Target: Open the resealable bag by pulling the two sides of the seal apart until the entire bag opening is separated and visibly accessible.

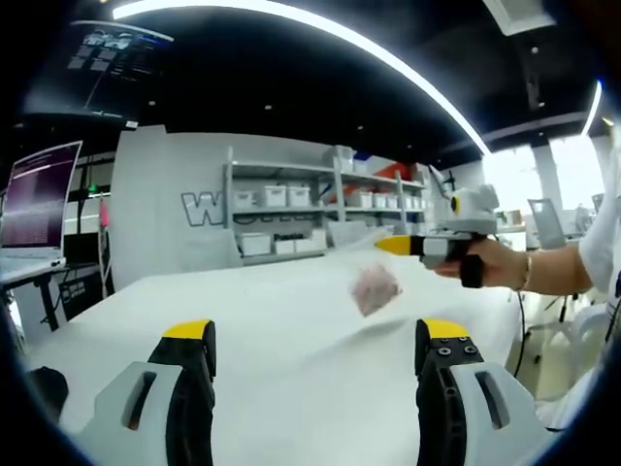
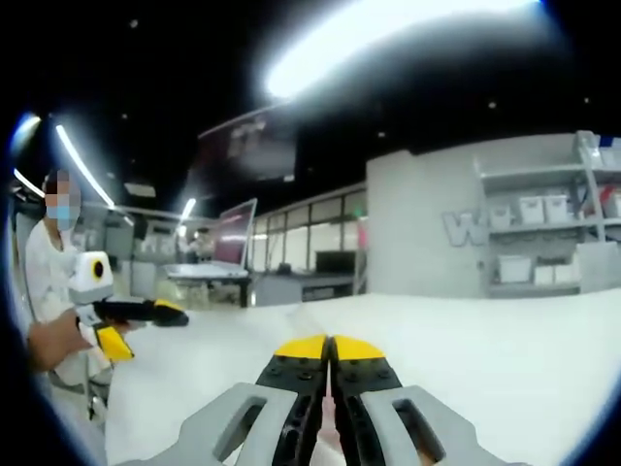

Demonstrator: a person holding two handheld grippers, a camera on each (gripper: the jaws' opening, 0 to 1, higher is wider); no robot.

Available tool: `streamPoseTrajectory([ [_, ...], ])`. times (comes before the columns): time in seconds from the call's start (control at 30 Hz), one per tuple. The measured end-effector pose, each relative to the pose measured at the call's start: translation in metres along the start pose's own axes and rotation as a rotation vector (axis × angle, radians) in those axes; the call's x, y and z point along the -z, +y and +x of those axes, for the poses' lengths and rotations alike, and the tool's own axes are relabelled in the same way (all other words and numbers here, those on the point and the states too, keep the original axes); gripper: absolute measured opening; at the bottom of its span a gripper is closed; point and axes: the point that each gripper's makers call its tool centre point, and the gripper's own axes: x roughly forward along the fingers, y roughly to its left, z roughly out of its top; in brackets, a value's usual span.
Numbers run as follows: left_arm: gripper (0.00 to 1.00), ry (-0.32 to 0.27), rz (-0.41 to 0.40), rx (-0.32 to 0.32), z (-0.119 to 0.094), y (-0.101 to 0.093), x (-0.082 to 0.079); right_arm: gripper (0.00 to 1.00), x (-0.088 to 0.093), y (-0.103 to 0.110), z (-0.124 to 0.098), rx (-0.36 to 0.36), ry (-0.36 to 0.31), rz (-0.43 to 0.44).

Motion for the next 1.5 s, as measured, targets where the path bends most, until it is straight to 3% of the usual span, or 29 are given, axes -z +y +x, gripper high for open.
streamPoseTrajectory([
  [1.1, 0.83, -0.005, 0.0, 0.006, -0.003, -0.007, 0.002, 0.0, 0.0, 0.015, -0.031, 0.017, -0.018, -0.002],
  [1.5, 0.8, -0.006, 0.004, 0.007, -0.002, -0.008, 0.003, 0.0, 0.015, 0.027, -0.038, 0.01, 0.018, -0.102],
])
